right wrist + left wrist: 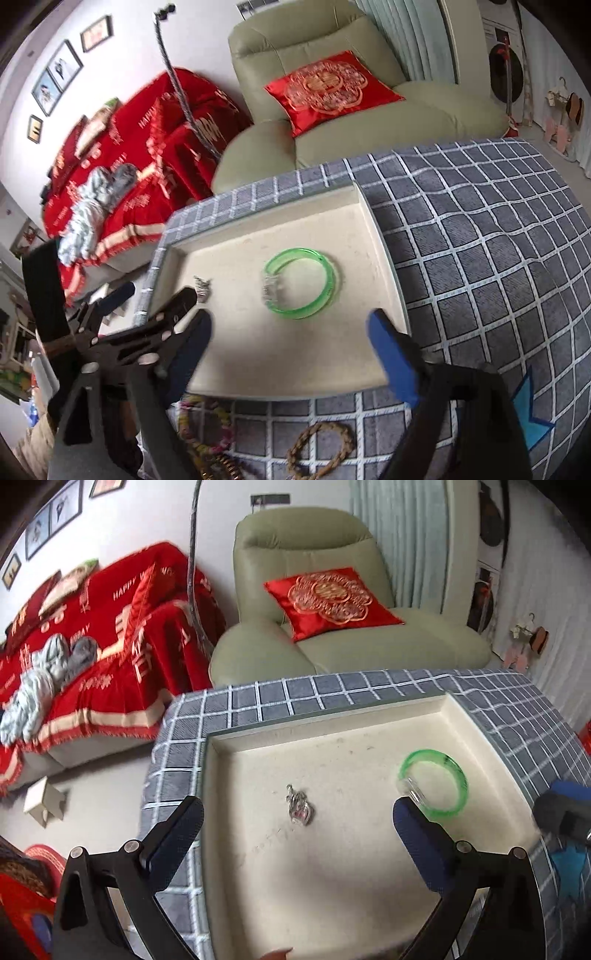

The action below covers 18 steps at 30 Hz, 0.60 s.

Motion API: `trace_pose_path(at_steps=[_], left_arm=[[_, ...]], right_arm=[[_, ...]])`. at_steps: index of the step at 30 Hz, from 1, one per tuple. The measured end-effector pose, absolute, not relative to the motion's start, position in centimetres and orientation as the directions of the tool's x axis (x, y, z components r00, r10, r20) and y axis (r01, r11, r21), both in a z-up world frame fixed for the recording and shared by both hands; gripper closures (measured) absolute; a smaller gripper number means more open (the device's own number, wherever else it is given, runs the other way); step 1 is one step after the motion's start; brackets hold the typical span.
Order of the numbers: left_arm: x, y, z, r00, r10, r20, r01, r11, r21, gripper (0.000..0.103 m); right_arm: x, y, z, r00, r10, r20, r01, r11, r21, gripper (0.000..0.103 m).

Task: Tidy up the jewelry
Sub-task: 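Open the left tool to drop the heart pendant into the tray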

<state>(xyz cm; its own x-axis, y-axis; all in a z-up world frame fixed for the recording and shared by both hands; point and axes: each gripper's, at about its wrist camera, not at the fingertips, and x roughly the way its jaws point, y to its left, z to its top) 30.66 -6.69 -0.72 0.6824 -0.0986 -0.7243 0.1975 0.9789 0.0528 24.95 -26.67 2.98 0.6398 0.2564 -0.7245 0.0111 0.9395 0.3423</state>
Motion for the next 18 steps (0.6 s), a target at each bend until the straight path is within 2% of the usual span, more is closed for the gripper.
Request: trace_pose_path(at_steps=[3,6,13,18], left_arm=[[28.3,-5.7,0.0,0.682,-0.117,-0.722,0.213,0.976,0.043,0.0],[25.6,-4.9,0.1,0.666,-0.148,-0.731,0.248,0.968,0.03,0.0],[19.2,-2.2,-1.7,0.608,-0.174,-0.775,0.244,0.97,-0.027,0.0],[16.2,-0.8,-3.9,0.544,-0.174,-0.821,0.196,0.978,-0.077,0.0]], right_arm=[[22.8,-27.2,4.1,0.692,0.279,-0.666,-0.001,0.922,0.386,0.0],[20.9,-27.7,4.9,0.695,0.303,-0.652,-0.001,0.907,0.421,0.0],[15.8,-28.4,4.3,0.638,0.277,-0.719,0.043,0.919,0.392,0.0],[11.8,-28.1,1.6,0.572,0.176,-0.801,0.09,0.957,0.274,0.0]])
